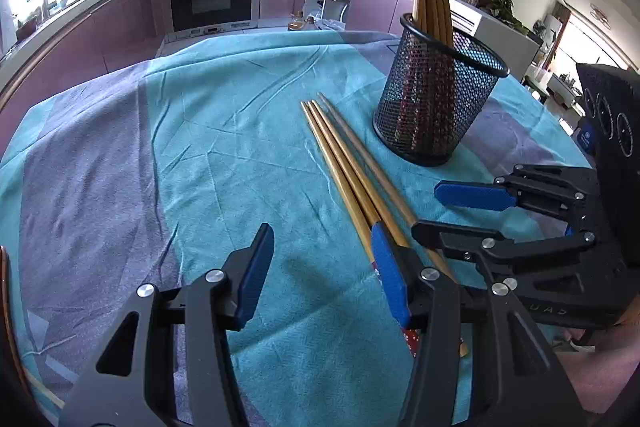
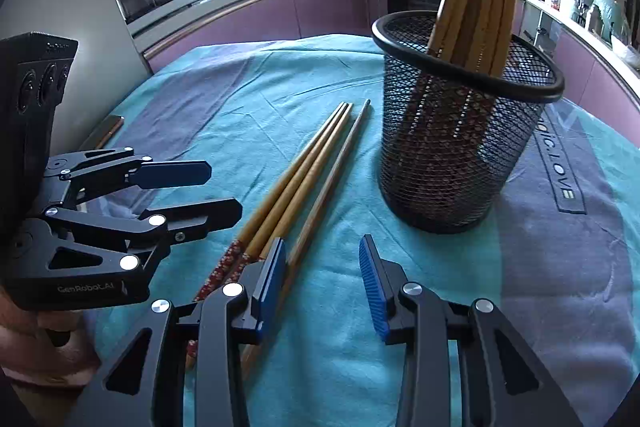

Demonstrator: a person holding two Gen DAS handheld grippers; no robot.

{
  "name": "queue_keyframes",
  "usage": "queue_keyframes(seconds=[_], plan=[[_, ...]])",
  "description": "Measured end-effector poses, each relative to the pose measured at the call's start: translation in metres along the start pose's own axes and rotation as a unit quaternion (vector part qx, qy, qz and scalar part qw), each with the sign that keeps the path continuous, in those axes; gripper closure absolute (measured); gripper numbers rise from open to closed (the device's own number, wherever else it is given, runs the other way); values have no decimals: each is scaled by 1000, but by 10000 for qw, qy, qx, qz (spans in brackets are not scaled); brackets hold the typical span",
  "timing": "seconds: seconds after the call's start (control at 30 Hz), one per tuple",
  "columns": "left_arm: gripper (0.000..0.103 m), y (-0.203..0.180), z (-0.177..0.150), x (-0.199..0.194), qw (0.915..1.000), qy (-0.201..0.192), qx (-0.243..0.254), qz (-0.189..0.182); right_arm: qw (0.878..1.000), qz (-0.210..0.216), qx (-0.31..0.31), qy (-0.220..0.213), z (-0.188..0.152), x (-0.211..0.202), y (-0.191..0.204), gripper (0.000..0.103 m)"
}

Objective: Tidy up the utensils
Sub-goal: 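Withdraw both grippers from the cup back over the remaining chopsticks, then close the right gripper on a chopstick while the left gripper grasps another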

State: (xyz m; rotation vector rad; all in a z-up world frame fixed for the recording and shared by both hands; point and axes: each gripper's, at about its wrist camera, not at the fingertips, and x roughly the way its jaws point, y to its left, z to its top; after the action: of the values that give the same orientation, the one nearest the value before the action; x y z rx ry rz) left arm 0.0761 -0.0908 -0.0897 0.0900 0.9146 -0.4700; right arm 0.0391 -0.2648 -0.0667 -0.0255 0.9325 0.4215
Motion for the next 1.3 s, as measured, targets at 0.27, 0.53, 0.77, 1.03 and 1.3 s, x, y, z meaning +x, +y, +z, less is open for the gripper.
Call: queue_keyframes(seconds=[0.27, 0.53, 0.77, 1.03, 1.3], plan=[[55, -8, 3, 7, 9998, 89, 157, -36, 10000, 1, 51, 6, 3, 1, -5, 68], [58, -11, 7, 17, 9996, 159, 222, 67, 10000, 6, 72, -1, 3, 0, -5, 68], [73, -9, 11, 19, 9996, 232, 160, 37, 10000, -54, 32, 32, 7, 5, -2, 68], [84, -4, 22, 28, 9993, 365, 48, -47, 9999, -134, 55, 9, 16, 15, 1, 78], [95, 0, 23, 33, 9991, 326, -281, -40, 9981, 195, 579, -45, 14, 12, -12, 94]])
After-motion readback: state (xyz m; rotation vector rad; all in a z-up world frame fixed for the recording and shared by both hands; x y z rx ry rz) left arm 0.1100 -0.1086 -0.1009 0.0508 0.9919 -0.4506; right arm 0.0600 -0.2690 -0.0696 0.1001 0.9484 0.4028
